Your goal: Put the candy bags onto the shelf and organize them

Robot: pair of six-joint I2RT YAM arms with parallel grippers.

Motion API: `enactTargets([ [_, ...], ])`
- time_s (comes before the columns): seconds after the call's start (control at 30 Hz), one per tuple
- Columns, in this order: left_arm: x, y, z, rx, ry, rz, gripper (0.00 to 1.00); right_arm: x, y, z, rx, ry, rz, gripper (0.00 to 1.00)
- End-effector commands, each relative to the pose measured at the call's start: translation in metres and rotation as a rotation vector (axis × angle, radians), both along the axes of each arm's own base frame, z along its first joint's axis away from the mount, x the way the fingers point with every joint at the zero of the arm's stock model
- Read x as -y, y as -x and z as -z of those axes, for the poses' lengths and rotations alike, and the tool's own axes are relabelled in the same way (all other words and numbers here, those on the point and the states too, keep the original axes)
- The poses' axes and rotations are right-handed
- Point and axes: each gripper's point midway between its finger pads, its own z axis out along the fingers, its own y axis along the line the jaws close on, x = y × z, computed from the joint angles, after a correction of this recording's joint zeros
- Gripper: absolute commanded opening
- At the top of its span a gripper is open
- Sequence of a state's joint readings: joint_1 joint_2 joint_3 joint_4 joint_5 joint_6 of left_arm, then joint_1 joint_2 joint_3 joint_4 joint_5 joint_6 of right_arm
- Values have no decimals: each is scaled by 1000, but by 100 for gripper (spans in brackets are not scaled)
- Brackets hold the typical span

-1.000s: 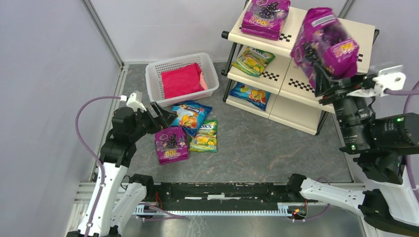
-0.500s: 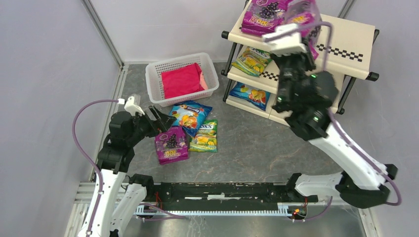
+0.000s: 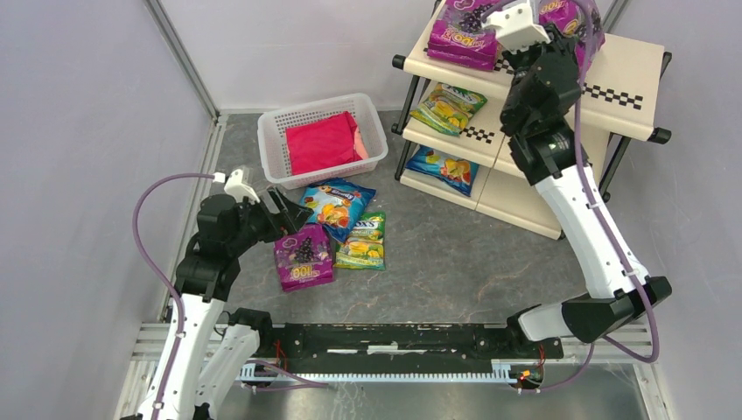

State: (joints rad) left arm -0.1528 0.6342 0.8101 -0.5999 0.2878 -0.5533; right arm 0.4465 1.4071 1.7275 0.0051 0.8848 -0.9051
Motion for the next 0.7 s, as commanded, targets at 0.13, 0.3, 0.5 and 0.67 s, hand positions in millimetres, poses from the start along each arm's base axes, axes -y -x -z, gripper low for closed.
enactTargets([
  [0.13, 1, -8, 2, 25, -57, 45, 93, -5, -26, -13, 45, 24, -236, 14],
  [0.3, 3, -10, 1, 25, -47, 50, 93, -6, -29, -4, 17, 34, -288, 15],
  [0.5, 5, -9, -5, 37, -32, 50, 92, -3, -30, 5, -3, 12, -277, 43],
  [0.67, 5, -7, -11, 53, -22, 52, 92, -7, -14, 0, 22, -69, -332, 88],
])
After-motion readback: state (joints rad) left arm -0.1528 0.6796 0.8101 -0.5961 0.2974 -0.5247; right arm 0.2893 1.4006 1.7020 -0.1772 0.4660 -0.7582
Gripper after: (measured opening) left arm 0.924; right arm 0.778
